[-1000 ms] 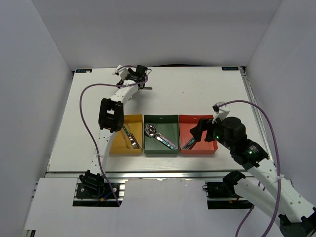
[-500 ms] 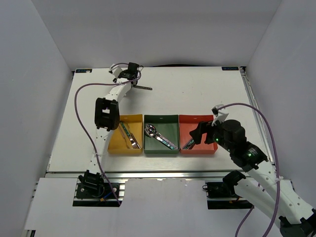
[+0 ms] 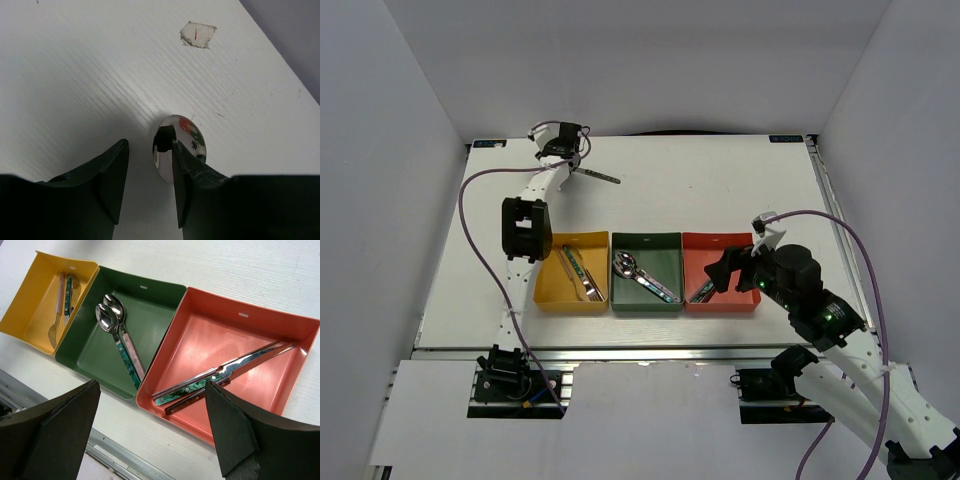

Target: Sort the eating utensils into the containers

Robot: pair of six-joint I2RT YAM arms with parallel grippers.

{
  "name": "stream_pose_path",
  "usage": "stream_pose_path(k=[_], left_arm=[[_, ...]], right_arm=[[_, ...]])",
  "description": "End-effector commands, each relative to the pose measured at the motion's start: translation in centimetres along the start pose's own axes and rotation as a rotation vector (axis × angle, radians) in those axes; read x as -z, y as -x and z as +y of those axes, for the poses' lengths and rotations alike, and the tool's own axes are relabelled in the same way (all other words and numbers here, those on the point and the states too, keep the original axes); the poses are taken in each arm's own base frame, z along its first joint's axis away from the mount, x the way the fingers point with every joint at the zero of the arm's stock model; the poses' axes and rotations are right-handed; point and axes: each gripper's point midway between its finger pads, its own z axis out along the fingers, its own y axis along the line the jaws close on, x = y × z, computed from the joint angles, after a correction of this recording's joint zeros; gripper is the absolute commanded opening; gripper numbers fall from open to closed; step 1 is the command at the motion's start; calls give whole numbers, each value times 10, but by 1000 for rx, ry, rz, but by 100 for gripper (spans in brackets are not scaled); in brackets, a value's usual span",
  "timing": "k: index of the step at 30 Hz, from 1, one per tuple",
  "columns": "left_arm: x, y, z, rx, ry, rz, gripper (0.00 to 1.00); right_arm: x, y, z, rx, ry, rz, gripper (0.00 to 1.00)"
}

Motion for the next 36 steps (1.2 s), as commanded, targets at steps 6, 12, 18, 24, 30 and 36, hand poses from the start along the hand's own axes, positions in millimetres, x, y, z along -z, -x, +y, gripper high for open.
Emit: stream_pose_path(k=[6,12,18,24,30,36], left_arm=[[-27,-41,52,-277,56,168,59],[-30,-21,80,-375,131,156,61],[4,32,49,-329,38,72,67],[26,55,38,-343,13,28,68],[37,48,31,-367,-16,43,68],[42,54,26,-355,-23,26,68]], right_arm=[[-3,7,7,7,34,-18,89],[-4,8,8,1,39,-12,89],[-9,7,8,-7,34,3,89],[-11,8,9,-5,33,12,89],[-12,6,8,-4,30,21,89],[-12,4,7,-3,28,30,89]])
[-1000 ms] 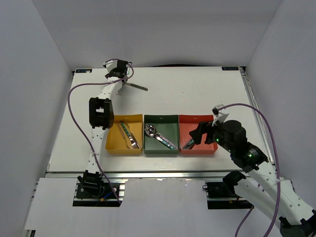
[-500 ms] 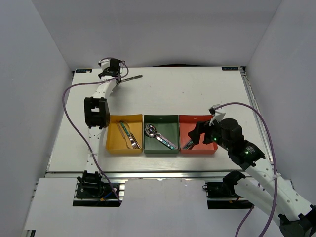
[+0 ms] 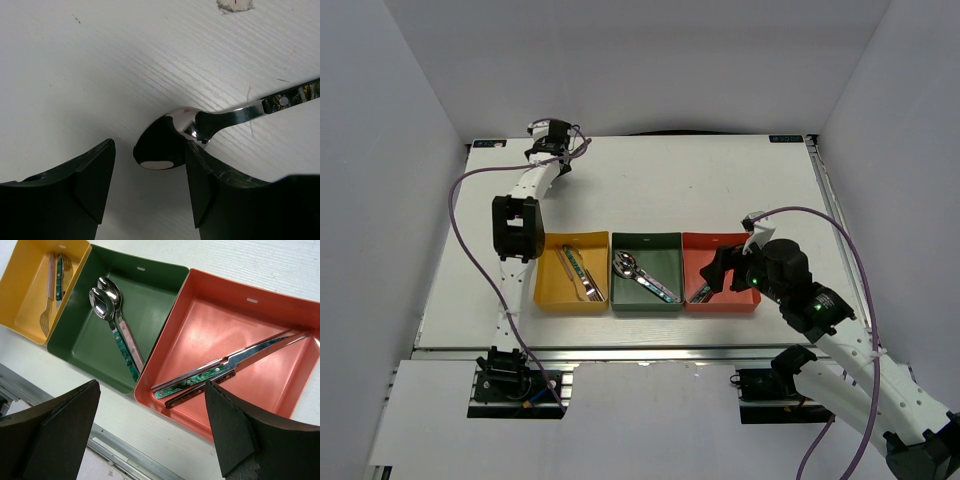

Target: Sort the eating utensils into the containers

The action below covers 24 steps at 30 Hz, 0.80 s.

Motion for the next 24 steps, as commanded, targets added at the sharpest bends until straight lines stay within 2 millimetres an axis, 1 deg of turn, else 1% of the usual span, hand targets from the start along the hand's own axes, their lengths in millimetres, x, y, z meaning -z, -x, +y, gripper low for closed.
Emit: stream_pose_path(k=[1,4,5,6,9,10,12,13,14,15,16,17,18,19,20,21,22,23,24], left_arm=[[38,38,4,10,-18,-51,68],[36,34,13,-7,20,-46,68],[35,31,16,-13,29,-42,68],[33,23,19,-26,44,-28,67],[31,16,27,-35,64,-12,64],[30,14,29,-33,71,-7,63],[34,12,35,-35,87,4,62],[32,4,42,-38,107,17,62],[38,9,45,-26,106,7,62],[40,7,48,-21,107,11,62],[37,-6,56,-22,121,32,62],[46,1,61,-5,122,18,62],[49,1,66,6,134,16,61],[47,-10,79,-4,170,30,62],[58,-1,88,16,177,9,62],[62,0,96,31,195,1,62],[63,5,105,51,205,-16,62],[70,4,115,51,212,-22,63],[71,7,120,57,215,-30,63]], right_arm=[[5,20,8,6,27,-59,89],[6,18,7,7,26,-56,89],[6,18,7,7,26,-56,89],[6,18,7,7,26,-56,89],[6,16,6,3,24,-55,89],[6,14,11,1,53,-44,89],[7,13,11,-2,52,-46,89],[8,13,11,-2,52,-46,89],[9,14,11,-1,54,-50,89],[10,15,12,-4,55,-54,89],[11,15,12,-5,57,-57,89],[11,16,13,-7,59,-60,89],[12,16,14,-9,63,-60,89],[12,16,14,-9,64,-58,89],[12,17,14,-12,64,-57,89],[13,17,15,-17,69,-57,89],[14,18,16,-20,73,-59,89],[14,17,17,-21,76,-57,89],[14,17,18,-24,80,-58,89]])
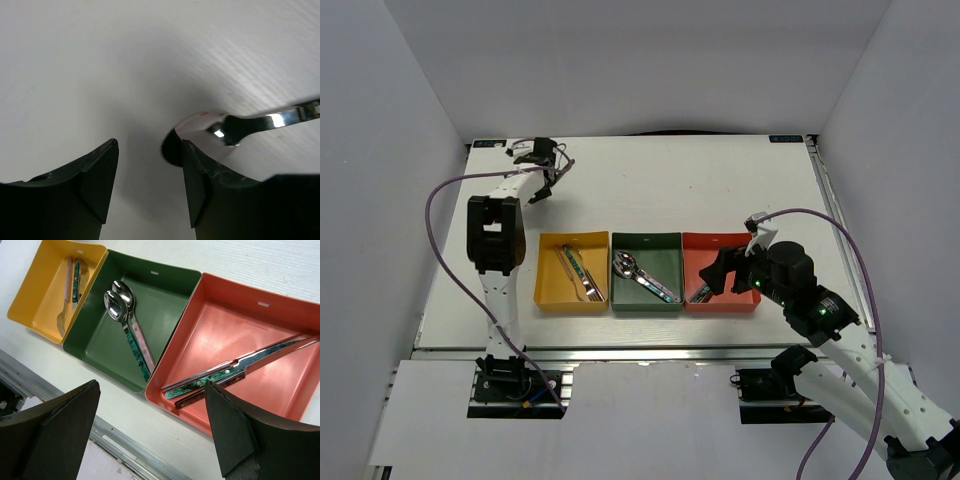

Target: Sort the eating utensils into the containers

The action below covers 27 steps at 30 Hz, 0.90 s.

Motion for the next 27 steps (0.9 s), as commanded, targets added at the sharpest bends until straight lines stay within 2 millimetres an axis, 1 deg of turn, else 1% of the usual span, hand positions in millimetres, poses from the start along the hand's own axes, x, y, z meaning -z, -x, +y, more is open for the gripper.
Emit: stream_pose_path(k=[1,3,4,5,6,7,8,9,10,11,12,13,15,16,17,18,19,20,21,22,23,24,25,26,27], left_arm=[[28,46,39,112,25,-106,64],[37,57,40,100,16,-115,68],[40,56,41,72,9,-98,74],[47,60,32,64,-51,-92,78],[52,61,27,16,-99,-93,83],[66,78,17,30,-175,-143,90],[73,83,10,13,-232,-159,93],[82,84,-9,-57,-361,-157,94],[83,90,-23,-80,-424,-182,95],[83,89,-35,-119,-478,-184,95],[90,95,-52,-183,-574,-208,95],[75,83,-65,-227,-593,-184,95],[66,77,-82,-298,-653,-187,93],[66,82,-90,-308,-675,-201,92],[50,69,-100,-328,-683,-171,91],[44,65,-105,-342,-686,-164,89],[45,73,-112,-335,-702,-180,87],[39,68,-117,-343,-714,-170,85],[28,61,-123,-343,-709,-161,85],[25,61,-127,-340,-714,-160,84],[23,67,-129,-333,-708,-176,83],[10,59,-133,-326,-689,-158,83],[6,57,-134,-327,-682,-148,82],[2,51,-141,-339,-702,-134,78],[-1,48,-142,-341,-702,-124,78]], right_arm=[[6,13,10,-15,37,-35,89],[6,14,10,-19,38,-38,89],[6,15,11,-22,41,-41,89],[6,15,11,-25,42,-40,89],[5,15,12,-26,44,-41,89],[5,16,12,-27,46,-42,89],[4,16,13,-29,48,-43,89],[4,16,14,-30,52,-40,89],[3,16,14,-30,55,-37,89],[3,15,14,-31,55,-34,89],[3,15,14,-31,56,-33,89],[3,15,14,-31,55,-30,89],[3,15,13,-30,51,-32,89],[3,15,13,-30,51,-31,89],[4,15,13,-29,46,-26,89],[4,15,11,-28,37,-26,89],[5,14,11,-26,33,-24,89],[6,13,10,-26,28,-16,89],[7,15,9,-21,23,-21,89],[9,15,9,-20,19,-21,89],[10,13,7,-21,10,-9,89],[12,15,7,-21,9,-13,89],[15,17,8,-20,8,-21,89],[16,17,7,-21,3,-21,89],[16,16,7,-20,1,-20,89]])
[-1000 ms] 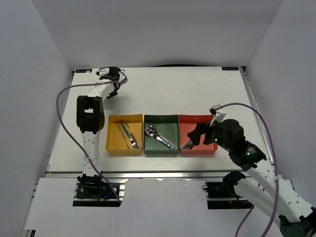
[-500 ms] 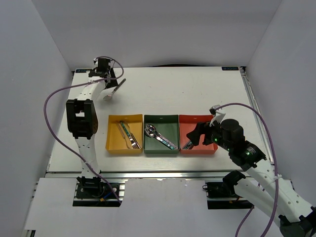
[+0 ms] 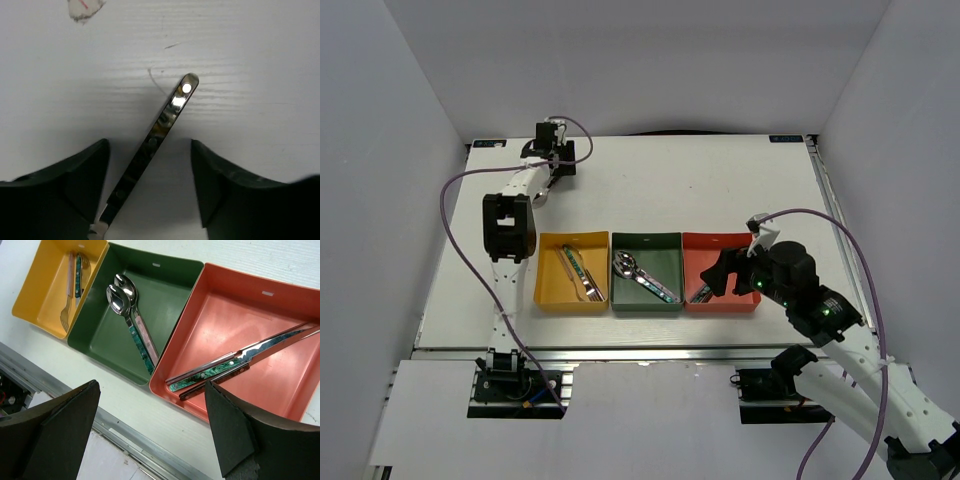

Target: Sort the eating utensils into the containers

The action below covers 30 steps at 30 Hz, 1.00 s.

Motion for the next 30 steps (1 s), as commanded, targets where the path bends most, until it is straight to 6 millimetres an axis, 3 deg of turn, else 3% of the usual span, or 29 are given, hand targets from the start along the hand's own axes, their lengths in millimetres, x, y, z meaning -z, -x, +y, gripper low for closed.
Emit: stream_pose_path(k=[1,3,4,6,8,10,13,17,20,21,22,23,24,27,28,29,30], left_arm=[[3,9,-9,-9,-45,-1,70],[-2,-4,-9,-12,-45,35,59],[-3,-9,-8,-15,-43,48,45],[-4,-22,0,-26,-2,86,32],[-1,-27,2,-37,8,98,9],[1,-33,12,-40,61,103,0],[13,-10,27,-12,151,48,0],[50,51,35,86,219,-84,0],[95,97,35,223,232,-195,0],[128,124,32,314,227,-281,0],[145,134,35,371,236,-322,0],[147,123,34,422,230,-314,0],[180,152,30,525,183,-419,0],[202,157,13,651,91,-448,0],[222,167,6,671,50,-482,0],[231,167,3,695,51,-492,0],[232,155,-11,730,46,-465,0]], right_arm=[[13,21,5,14,0,-59,89],[13,21,5,11,2,-57,89],[13,22,6,8,4,-58,89],[13,23,9,5,18,-59,89],[14,27,12,1,26,-64,89],[15,28,14,0,34,-67,89],[17,29,15,-2,40,-69,89],[18,24,13,-11,36,-62,89],[18,21,13,-23,36,-62,89],[17,20,13,-24,38,-63,89],[17,20,13,-32,41,-65,89],[17,21,14,-35,44,-67,89],[17,21,16,-35,52,-67,89],[16,19,13,-40,42,-61,89],[17,19,13,-41,40,-65,89],[17,19,12,-46,38,-67,89],[19,19,14,-48,44,-73,89]])
